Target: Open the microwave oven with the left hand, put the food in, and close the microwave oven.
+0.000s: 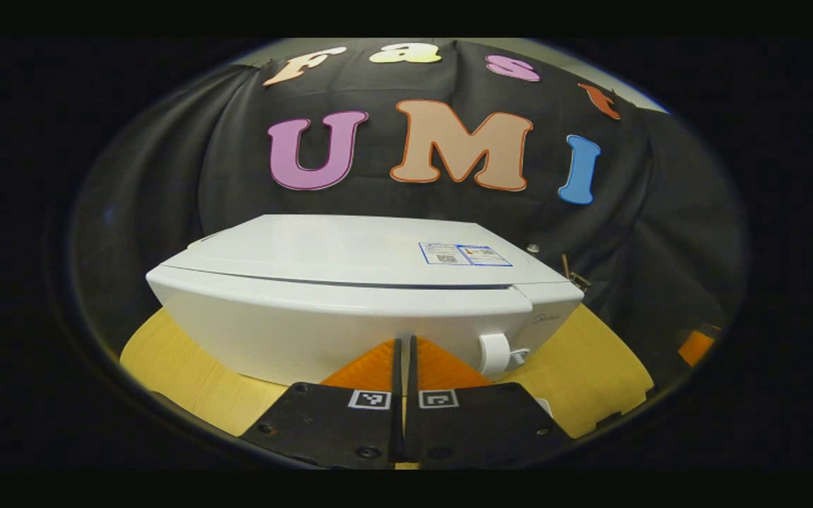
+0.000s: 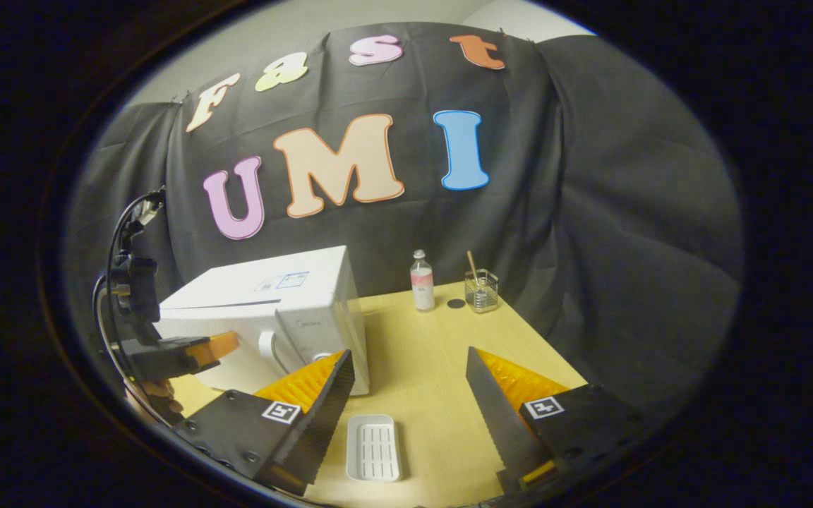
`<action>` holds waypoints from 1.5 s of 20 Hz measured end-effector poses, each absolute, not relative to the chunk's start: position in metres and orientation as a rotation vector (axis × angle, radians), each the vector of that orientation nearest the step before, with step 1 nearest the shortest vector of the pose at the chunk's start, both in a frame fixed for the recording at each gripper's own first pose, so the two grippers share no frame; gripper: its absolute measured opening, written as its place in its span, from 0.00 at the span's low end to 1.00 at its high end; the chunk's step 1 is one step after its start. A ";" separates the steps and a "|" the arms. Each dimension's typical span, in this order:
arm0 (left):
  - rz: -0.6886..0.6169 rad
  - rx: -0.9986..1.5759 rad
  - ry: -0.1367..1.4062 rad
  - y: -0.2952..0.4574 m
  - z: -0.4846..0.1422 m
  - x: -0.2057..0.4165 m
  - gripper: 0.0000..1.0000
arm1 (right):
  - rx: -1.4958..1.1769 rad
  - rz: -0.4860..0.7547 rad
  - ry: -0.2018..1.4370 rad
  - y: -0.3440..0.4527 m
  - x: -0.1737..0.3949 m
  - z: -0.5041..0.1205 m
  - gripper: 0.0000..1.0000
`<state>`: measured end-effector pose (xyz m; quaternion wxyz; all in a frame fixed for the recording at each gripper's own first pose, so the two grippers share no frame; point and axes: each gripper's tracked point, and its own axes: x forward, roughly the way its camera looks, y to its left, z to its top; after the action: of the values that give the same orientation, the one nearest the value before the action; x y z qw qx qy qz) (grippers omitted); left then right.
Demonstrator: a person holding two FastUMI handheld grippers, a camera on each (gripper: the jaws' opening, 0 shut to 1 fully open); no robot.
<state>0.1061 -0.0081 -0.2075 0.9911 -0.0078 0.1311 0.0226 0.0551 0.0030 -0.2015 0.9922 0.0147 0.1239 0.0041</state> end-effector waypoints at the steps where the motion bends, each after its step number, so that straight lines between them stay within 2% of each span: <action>1: 0.042 -0.015 0.262 -0.008 -0.207 0.106 0.00 | 0.028 0.009 0.249 0.004 0.055 -0.202 0.92; 3: 0.038 -0.015 0.261 -0.008 -0.207 0.106 0.02 | 0.022 0.015 0.249 0.007 0.054 -0.202 0.92; 6: 0.036 -0.013 0.261 -0.008 -0.207 0.107 0.00 | 0.016 0.017 0.242 0.009 0.052 -0.200 0.92; 7: 0.037 -0.015 0.261 -0.008 -0.207 0.107 0.00 | 0.014 0.015 0.240 0.008 0.052 -0.200 0.99; 8: 0.038 -0.017 0.260 -0.008 -0.207 0.107 0.00 | 0.014 0.011 0.238 0.007 0.052 -0.199 0.92; 9: 0.039 -0.018 0.260 -0.008 -0.207 0.106 0.02 | 0.014 0.007 0.235 0.006 0.052 -0.198 0.92; 12: 0.042 -0.023 0.226 -0.007 -0.203 0.115 0.01 | 0.022 0.004 0.236 0.004 0.053 -0.197 0.92; 13: 0.042 -0.044 0.270 -0.010 -0.213 0.114 0.00 | 0.026 0.007 0.241 0.004 0.053 -0.196 0.92; 17: 0.033 -0.017 0.269 -0.013 -0.214 0.116 0.01 | 0.040 0.016 0.233 0.004 0.054 -0.187 0.92; 18: 0.034 -0.013 0.269 -0.011 -0.213 0.115 0.00 | 0.034 0.016 0.227 0.002 0.055 -0.185 0.98; 19: 0.041 -0.005 0.261 -0.010 -0.210 0.113 0.00 | 0.026 0.013 0.223 0.001 0.057 -0.183 0.92; 22: 0.046 0.068 0.208 -0.007 -0.190 0.105 0.03 | 0.037 0.013 0.225 0.000 0.061 -0.175 0.92; 23: 0.046 0.083 0.189 -0.005 -0.181 0.099 0.00 | 0.047 0.016 0.221 0.000 0.061 -0.171 0.92; 26: 0.055 0.056 0.167 -0.005 -0.168 0.078 0.00 | 0.060 0.021 0.216 0.000 0.065 -0.163 0.92; 27: 0.064 0.035 0.169 -0.004 -0.166 0.069 0.07 | 0.069 0.025 0.217 0.001 0.065 -0.162 0.92; 30: 0.092 -0.010 0.173 0.000 -0.161 0.043 0.10 | 0.075 0.032 0.203 0.002 0.063 -0.153 0.92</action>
<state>0.0431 0.0003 -0.1605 0.9952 -0.0048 0.0864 0.0457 0.0634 0.0015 -0.1534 0.9940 0.0375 0.1011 0.0161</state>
